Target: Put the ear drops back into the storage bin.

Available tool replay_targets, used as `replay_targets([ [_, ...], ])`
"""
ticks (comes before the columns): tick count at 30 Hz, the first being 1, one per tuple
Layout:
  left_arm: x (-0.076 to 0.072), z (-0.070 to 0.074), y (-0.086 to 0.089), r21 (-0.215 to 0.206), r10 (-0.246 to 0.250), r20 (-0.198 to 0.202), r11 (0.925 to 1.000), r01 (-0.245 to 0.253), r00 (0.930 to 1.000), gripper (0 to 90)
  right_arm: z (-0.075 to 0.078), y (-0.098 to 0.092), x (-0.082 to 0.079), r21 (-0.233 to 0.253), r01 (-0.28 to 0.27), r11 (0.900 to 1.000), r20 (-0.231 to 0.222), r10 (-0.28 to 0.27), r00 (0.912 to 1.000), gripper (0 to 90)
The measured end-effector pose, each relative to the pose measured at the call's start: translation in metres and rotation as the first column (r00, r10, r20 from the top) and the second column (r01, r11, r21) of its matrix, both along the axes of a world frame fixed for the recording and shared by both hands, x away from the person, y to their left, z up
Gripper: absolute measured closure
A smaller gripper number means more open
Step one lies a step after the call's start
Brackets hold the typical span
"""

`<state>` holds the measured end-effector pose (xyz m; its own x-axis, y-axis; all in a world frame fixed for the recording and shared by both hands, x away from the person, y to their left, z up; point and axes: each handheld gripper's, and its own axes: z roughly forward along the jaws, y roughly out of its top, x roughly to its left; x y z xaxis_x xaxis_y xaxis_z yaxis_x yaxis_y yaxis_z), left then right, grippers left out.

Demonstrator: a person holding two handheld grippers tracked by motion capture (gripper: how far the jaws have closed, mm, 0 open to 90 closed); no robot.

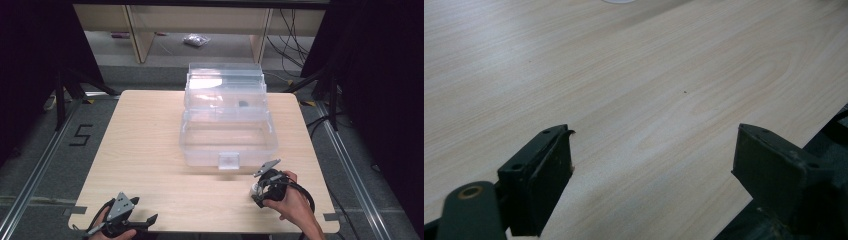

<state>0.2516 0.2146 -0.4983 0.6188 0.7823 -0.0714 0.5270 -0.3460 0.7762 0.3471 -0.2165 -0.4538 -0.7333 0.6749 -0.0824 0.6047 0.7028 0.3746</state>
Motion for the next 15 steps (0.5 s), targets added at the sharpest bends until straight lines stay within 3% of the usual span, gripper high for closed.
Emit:
replay_targets([
  [1,0.000,-0.001,-0.002,-0.019,0.011,0.003,0.9998,-0.011,0.9999,15.3,0.000,0.001,0.001,0.000,-0.002,1.000,-0.007,0.002,1.0000,25.2],
  [7,0.000,0.000,0.000,-0.002,0.009,0.006,1.0000,-0.009,0.9999,15.3,-0.001,0.010,0.010,-0.014,-0.044,0.999,-0.019,0.044,0.9989,29.6],
  [15,0.000,0.000,0.000,-0.002,0.004,-0.001,1.0000,-0.004,1.0000,15.4,-0.005,0.016,0.015,-0.040,-0.057,0.998,-0.054,0.055,0.9970,36.6],
])
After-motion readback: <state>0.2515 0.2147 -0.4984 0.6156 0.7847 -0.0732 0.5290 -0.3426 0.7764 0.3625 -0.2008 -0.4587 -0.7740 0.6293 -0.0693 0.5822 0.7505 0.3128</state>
